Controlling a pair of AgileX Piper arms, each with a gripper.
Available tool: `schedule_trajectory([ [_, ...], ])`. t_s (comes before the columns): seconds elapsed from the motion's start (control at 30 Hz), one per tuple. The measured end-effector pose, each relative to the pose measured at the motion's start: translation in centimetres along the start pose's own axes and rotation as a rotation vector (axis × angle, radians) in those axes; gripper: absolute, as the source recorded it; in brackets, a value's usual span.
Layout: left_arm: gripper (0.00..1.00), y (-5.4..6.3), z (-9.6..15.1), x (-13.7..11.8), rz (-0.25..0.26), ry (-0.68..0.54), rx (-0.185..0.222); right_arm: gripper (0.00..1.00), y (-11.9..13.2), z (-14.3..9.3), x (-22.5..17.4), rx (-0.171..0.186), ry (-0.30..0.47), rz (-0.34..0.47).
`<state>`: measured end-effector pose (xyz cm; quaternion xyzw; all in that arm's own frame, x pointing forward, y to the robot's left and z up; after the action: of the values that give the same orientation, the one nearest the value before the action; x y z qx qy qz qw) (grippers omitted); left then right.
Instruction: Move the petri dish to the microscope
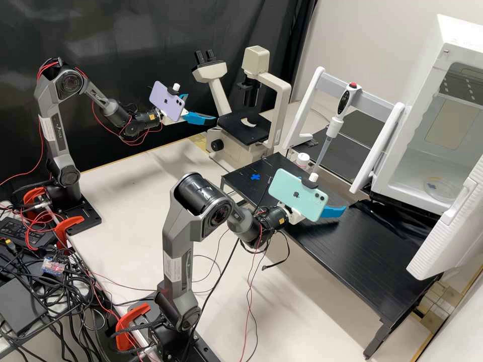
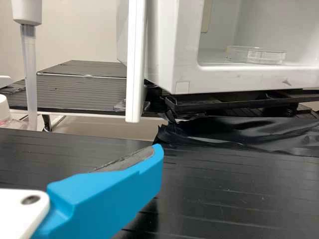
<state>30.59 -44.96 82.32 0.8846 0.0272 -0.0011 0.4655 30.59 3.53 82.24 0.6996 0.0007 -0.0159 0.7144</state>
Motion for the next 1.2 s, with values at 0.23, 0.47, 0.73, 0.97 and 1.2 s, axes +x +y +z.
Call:
schedule_trajectory([
  [0.23,1.00,0.0,0.0,0.0,0.000,0.000,0.000,1.00,0.1,0.1,0.0,0.000,-0.002,0.002],
  [0.47,1.00,0.0,0.0,0.0,0.000,0.000,0.000,1.00,1.1,1.0,-0.1,-0.002,-0.030,0.035],
  [0.73,1.00,0.0,0.0,0.0,0.000,0.000,0.000,1.00,4.8,3.4,-0.9,0.075,-0.076,0.133],
  [0.97,1.00,0.0,0.0,0.0,0.000,0.000,0.000,1.00,8.7,5.2,-0.1,0.105,-0.109,0.251],
  [1.2,1.00,0.0,0.0,0.0,0.000,0.000,0.000,1.00,11.9,6.3,3.8,0.115,-0.144,0.317],
])
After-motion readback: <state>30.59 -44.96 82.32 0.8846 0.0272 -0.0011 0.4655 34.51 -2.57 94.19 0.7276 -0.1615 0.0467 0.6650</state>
